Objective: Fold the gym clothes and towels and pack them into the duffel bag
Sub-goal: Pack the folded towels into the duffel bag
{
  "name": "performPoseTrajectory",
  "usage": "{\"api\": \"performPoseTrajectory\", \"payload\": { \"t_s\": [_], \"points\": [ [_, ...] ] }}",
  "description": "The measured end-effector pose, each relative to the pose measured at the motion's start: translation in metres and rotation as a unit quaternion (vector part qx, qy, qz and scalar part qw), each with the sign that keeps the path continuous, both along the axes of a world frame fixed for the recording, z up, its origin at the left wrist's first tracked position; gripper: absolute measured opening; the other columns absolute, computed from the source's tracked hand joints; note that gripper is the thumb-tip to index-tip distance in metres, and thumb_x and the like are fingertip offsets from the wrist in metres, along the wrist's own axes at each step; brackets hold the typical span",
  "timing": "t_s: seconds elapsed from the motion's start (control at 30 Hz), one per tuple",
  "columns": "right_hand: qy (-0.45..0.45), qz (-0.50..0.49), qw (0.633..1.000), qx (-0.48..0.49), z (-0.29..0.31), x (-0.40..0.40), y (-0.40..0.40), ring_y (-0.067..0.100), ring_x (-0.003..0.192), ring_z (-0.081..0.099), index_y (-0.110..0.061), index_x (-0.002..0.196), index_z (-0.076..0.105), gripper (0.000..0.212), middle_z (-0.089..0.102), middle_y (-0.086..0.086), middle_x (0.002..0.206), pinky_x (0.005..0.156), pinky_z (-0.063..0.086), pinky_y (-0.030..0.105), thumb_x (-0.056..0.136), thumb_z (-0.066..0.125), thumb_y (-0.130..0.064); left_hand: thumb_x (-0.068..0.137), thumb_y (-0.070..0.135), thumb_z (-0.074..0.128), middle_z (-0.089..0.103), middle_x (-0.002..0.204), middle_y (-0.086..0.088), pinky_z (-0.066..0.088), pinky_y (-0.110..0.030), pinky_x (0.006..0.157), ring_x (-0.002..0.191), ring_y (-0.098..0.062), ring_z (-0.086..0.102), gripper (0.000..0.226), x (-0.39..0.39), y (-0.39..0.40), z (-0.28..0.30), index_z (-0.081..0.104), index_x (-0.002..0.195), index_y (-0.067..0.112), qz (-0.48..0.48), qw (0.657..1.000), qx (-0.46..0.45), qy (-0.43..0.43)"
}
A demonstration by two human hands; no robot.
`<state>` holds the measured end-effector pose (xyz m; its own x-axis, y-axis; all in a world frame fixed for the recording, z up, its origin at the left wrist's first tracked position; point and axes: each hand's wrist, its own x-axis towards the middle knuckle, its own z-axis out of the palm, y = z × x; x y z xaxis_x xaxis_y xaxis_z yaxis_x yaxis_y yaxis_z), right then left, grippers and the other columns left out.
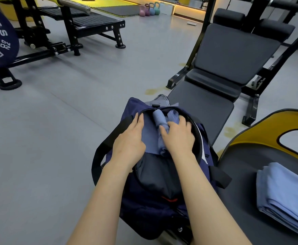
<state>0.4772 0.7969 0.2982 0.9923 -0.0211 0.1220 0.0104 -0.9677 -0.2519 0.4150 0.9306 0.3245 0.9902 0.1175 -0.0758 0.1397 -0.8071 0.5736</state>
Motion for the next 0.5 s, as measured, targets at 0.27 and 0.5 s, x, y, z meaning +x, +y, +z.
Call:
{"api": "performPoseTrajectory", "payload": {
  "t_s": [0.27,0.5],
  "points": [
    [0.036,0.086,0.995,-0.03,-0.009,-0.01,0.015,0.028,0.105,0.052,-0.007,0.107,0.06,0.044,0.053,0.007,0.116,0.073,0.037,0.033,0.09,0.054,-0.048,0.087,0.002,0.038,0.002,0.158,0.017,0.046,-0.034,0.084,0.117,-0.027,0.052,0.078,0.002,0.002,-0.002,0.004,0.152,0.03,-0.004,1.0,0.004,-0.009],
    [0.016,0.064,0.996,0.054,-0.01,-0.005,0.025,0.026,0.075,0.039,-0.009,0.079,0.044,0.023,0.04,0.006,0.088,0.063,0.027,0.032,0.097,0.043,-0.023,0.086,-0.001,0.037,0.002,0.158,0.018,0.042,-0.03,0.079,0.111,-0.026,0.054,0.08,0.002,0.001,-0.003,0.004,0.152,0.031,-0.002,1.0,0.005,-0.004]
  ]
}}
